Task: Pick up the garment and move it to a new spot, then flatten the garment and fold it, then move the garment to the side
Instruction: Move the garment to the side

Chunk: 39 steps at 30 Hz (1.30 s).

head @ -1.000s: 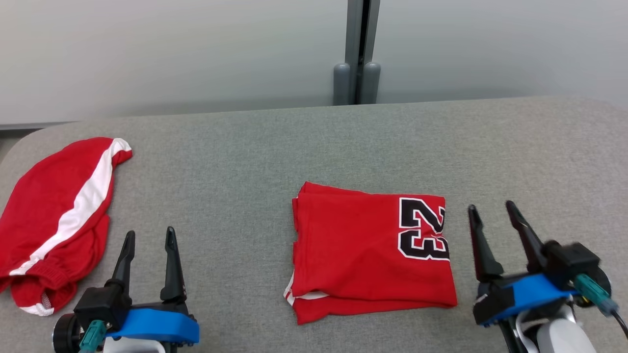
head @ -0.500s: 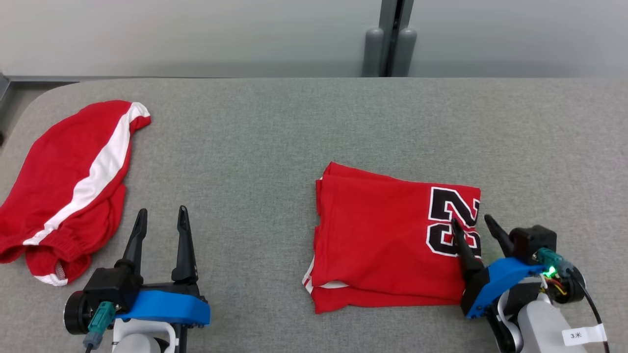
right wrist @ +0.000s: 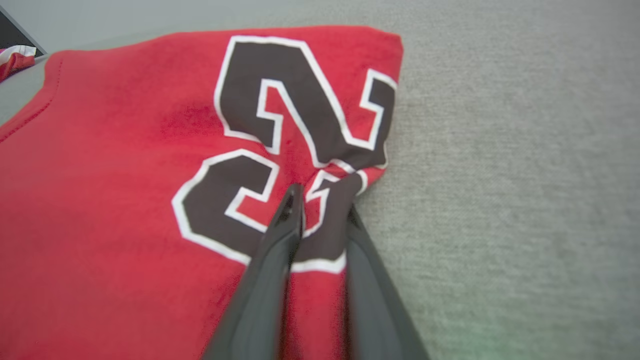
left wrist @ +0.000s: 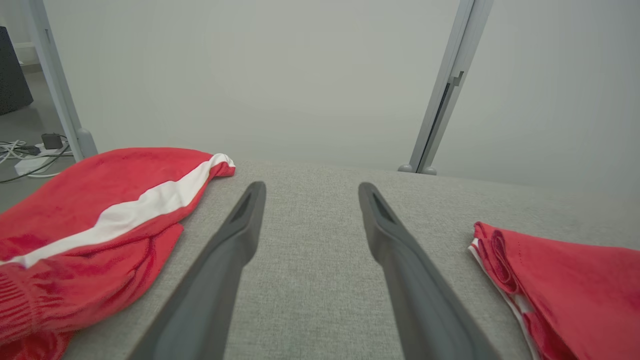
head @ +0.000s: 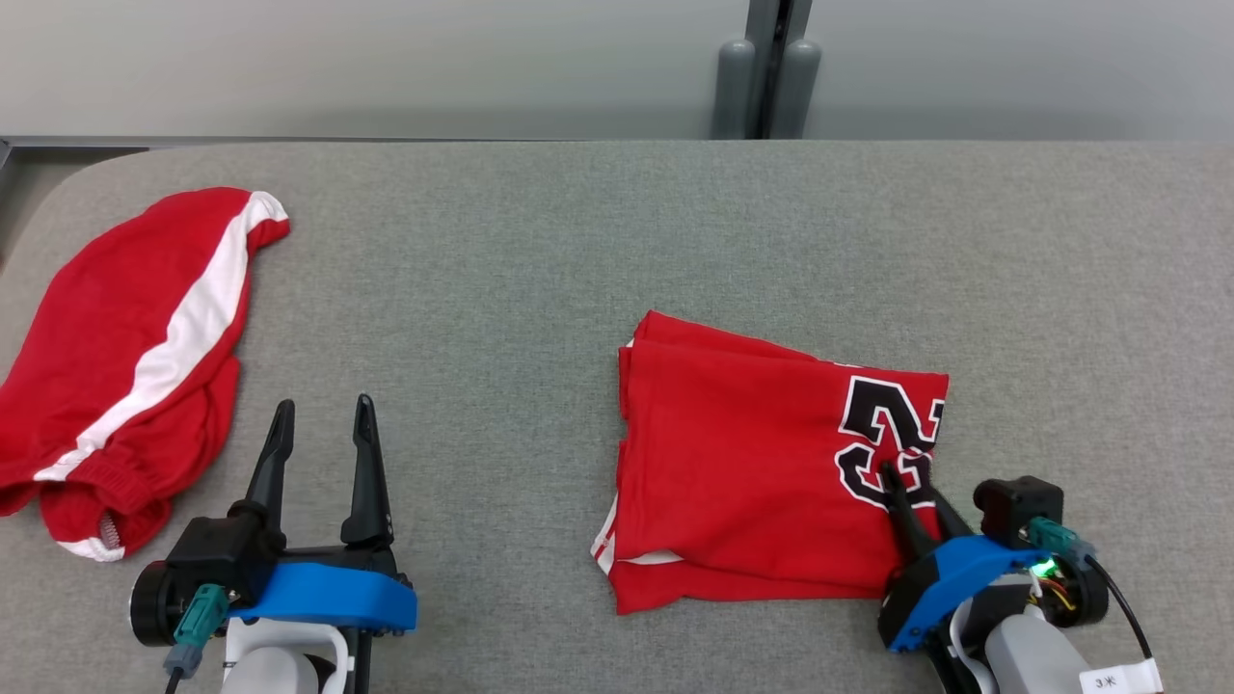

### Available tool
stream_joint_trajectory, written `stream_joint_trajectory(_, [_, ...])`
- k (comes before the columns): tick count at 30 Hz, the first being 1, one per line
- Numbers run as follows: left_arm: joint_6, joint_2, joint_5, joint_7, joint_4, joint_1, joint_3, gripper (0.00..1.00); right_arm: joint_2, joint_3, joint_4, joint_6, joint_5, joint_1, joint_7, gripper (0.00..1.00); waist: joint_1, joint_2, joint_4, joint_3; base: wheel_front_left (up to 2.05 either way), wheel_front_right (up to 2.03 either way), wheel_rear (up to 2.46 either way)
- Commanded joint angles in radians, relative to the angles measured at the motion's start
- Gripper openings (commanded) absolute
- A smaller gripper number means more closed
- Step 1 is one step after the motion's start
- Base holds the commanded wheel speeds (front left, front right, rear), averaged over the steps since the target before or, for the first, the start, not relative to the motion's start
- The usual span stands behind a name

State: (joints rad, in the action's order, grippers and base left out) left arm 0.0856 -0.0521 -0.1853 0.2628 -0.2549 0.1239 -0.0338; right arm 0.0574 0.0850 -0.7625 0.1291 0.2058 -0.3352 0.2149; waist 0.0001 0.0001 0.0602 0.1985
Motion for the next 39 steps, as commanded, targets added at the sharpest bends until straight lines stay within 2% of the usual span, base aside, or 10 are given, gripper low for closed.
stream_joint_trajectory(1, [-0.003, 0.002, -0.008, 0.003, 0.002, 0.014, 0.000, 1.00, -0.009, 0.015, -0.024, 0.003, 0.003, -0.012, 0.003, 0.00, -0.0001, -0.0001, -0.006, 0.005, 0.00, 0.00, 0.00])
stream_joint_trajectory(8, [-0.006, 0.003, -0.021, 0.003, 0.021, 0.044, -0.025, 1.00, 0.045, 0.002, -0.012, 0.001, 0.001, -0.096, 0.032, 0.00, -0.0001, -0.0001, -0.050, 0.047, 0.00, 0.00, 0.00])
stream_joint_trajectory(22, [0.007, -0.005, 0.036, 0.003, 0.102, 0.137, -0.019, 1.00, 0.225, -0.059, 0.037, 0.002, 0.021, -0.248, 0.048, 0.00, -0.0001, -0.0001, -0.225, 0.181, 0.00, 0.00, 0.00])
stream_joint_trajectory(31, [0.018, -0.014, 0.056, 0.003, 0.135, 0.169, -0.013, 1.00, 0.263, -0.041, 0.077, 0.002, 0.020, -0.342, 0.051, 0.00, -0.0001, -0.0001, -0.240, 0.222, 0.00, 0.00, 0.00])
stream_joint_trajectory(39, [0.025, -0.024, 0.072, 0.003, 0.187, 0.200, -0.025, 1.00, 0.384, -0.045, 0.009, 0.002, 0.009, -0.536, 0.036, 0.00, -0.0001, -0.0001, -0.221, 0.309, 0.00, 0.00, 0.00])
